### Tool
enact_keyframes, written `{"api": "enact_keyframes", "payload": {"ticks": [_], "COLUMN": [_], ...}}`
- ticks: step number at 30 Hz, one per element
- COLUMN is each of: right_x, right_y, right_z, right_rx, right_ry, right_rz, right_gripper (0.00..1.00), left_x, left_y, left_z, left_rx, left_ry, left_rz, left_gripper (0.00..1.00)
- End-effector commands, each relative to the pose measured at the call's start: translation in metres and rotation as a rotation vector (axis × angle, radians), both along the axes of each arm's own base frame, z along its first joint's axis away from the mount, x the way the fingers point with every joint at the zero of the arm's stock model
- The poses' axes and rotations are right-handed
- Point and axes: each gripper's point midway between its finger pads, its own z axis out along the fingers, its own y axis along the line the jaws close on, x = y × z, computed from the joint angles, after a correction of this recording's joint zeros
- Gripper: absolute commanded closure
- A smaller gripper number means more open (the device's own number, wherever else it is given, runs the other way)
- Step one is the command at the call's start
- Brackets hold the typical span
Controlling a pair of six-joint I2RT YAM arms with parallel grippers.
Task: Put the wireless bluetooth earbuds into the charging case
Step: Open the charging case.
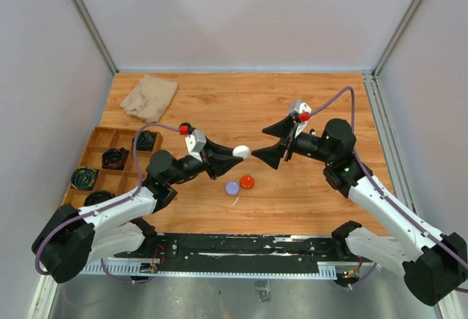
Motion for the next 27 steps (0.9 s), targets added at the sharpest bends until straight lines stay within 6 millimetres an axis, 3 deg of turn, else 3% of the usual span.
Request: {"api": "enact_keyframes", "payload": {"ticks": [1, 11, 18, 27], "right_x": [0.004, -0.002, 0.001, 0.005], "right_y": [-0.006, 0.014, 0.017, 0.005], "right_z": [-0.015, -0.030, -0.033, -0.015], "right_rx": [-0.147, -0.273, -0.294, -0.273], "right_ry": [-0.061, -0.138, -0.147, -0.191], "right_rz": [-0.036, -0.001, -0.016, -0.098], "right_gripper": [0.12, 0.10, 0.10, 0.09], "left_x": [-0.007, -0.013, -0.019, -0.024], "left_y": [-0.001, -0.006, -0.008, -0.010], "left_z": [-0.005, -0.012, -0.013, -0.027], "left_rx": [0.073, 0.086, 0.091, 0.166], "left_ry": [-0.089, -0.078, -0.084, -0.102], "left_rz": [-0.059, -0.136, -0.172, -0.222], "left_gripper": [1.00, 1.00, 1.00, 1.00]}}
